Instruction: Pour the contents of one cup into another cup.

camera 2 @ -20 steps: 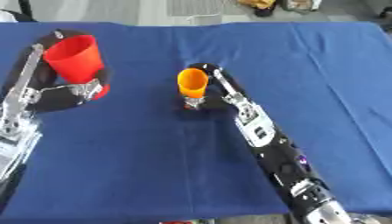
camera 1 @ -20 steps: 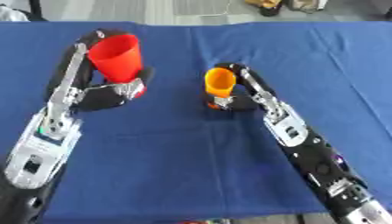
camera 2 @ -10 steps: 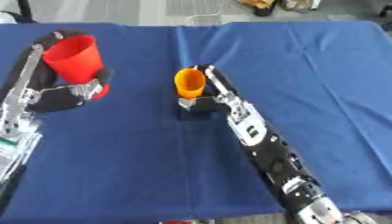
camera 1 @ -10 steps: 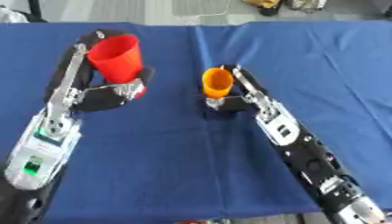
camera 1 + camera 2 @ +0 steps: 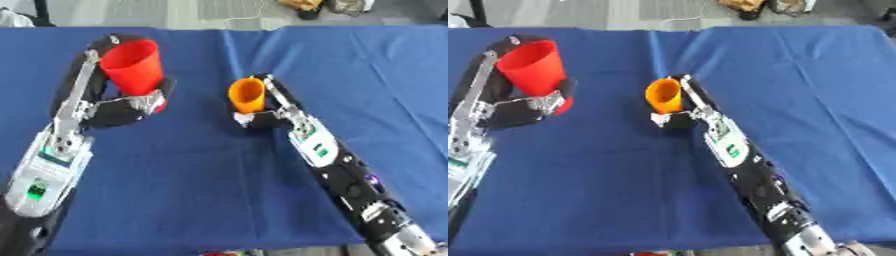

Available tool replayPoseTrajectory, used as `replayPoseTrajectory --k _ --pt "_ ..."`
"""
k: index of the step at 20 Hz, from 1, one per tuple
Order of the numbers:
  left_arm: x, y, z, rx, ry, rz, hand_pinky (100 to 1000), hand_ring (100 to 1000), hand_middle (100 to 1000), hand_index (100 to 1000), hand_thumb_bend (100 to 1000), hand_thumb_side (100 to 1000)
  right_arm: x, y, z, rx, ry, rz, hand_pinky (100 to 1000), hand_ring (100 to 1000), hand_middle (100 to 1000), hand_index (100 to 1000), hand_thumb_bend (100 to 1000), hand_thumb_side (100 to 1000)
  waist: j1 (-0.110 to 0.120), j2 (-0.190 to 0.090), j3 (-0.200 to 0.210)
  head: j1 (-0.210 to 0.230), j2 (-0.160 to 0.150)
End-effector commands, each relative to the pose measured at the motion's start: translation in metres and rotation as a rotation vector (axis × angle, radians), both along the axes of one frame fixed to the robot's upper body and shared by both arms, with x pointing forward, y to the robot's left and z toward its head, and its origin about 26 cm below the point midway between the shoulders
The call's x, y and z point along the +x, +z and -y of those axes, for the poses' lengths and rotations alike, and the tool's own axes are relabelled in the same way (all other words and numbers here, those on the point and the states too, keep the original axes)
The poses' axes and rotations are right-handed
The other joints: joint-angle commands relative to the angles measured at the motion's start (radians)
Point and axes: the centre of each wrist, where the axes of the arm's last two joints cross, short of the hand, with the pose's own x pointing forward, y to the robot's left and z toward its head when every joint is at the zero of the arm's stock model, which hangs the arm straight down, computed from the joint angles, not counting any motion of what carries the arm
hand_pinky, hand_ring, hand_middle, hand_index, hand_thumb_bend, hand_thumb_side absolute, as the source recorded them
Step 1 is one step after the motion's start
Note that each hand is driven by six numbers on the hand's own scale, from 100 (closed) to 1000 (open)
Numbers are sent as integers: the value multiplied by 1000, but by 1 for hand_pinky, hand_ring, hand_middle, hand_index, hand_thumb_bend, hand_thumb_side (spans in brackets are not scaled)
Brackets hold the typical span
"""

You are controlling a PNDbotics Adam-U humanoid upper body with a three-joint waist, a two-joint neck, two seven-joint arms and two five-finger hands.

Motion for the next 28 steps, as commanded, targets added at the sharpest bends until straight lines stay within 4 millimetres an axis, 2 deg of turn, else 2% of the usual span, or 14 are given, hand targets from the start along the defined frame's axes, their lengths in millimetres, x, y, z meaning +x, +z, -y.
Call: replayPoseTrajectory --k 1,8,12,15,21,28 --pt "-2 10 -2 -8 -6 29 123 354 415 721 314 134 3 5 19 -21 -60 16 287 450 403 572 100 100 0 -18 -4 1 -7" --pt "-3 6 -6 -4 -3 16 125 354 415 719 313 133 5 22 67 -24 -209 56 294 451 402 569 100 100 -6 -28 -20 12 -7" --pt "-4 2 -8 9 -6 3 124 354 416 716 308 136 7 45 97 -32 -289 112 296 451 402 568 100 100 -10 -34 -27 18 -6" --pt "-5 -4 -10 20 -6 -16 123 354 415 714 306 138 8 64 112 -36 -321 159 301 454 404 570 100 100 -15 -38 -31 24 -8" --pt "-7 -19 -13 59 -17 -53 121 353 415 709 299 143 11 99 122 -55 -321 238 310 457 408 572 100 100 -20 -45 -37 29 -11" --pt "-7 -34 -12 93 -26 -90 121 353 415 705 293 147 13 128 112 -49 -267 304 319 461 410 572 100 100 -28 -50 -41 35 -13"
